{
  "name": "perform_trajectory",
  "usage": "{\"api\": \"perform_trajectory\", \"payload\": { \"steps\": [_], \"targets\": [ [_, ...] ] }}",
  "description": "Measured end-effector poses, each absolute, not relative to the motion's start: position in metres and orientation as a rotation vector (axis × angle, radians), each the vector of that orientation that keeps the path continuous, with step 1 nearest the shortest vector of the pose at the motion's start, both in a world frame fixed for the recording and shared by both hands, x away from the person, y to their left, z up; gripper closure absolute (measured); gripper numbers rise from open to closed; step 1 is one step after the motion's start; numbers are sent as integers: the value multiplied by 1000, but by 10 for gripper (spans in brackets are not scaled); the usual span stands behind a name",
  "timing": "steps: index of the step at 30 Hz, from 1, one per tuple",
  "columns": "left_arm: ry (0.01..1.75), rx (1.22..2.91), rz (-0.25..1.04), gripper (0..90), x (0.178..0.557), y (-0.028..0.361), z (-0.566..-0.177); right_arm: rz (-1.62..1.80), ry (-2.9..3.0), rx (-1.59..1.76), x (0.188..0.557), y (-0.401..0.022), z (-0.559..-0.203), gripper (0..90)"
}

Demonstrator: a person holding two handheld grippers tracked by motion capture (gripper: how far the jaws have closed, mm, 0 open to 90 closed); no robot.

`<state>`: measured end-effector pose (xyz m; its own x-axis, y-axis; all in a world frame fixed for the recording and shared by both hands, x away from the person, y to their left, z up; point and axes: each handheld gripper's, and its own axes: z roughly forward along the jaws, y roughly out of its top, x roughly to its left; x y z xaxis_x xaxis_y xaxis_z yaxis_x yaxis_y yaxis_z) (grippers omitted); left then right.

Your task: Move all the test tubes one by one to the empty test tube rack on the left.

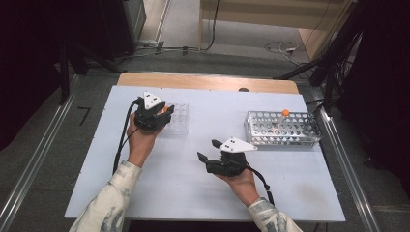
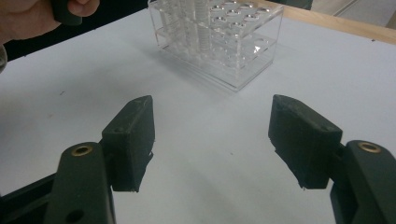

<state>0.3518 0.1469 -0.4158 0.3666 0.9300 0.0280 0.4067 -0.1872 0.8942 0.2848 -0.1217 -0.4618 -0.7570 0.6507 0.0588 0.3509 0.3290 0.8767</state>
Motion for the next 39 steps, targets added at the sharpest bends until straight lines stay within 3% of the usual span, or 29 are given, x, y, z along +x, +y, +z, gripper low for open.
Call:
{"api": "perform_trajectory", "payload": {
  "steps": [10, 24, 39],
  "targets": [
    [1150, 1679, 731, 472, 333, 142, -410, 1385, 2274, 914, 287, -126, -460, 298],
    [1104, 1720, 652, 251, 305, 121, -416, 1335, 2196, 1013, 300, -147, -457, 278],
    [1066, 1744, 653, 208, 296, 106, -421, 1297, 2007, 1166, 315, -203, -439, 272]
  ]
}}
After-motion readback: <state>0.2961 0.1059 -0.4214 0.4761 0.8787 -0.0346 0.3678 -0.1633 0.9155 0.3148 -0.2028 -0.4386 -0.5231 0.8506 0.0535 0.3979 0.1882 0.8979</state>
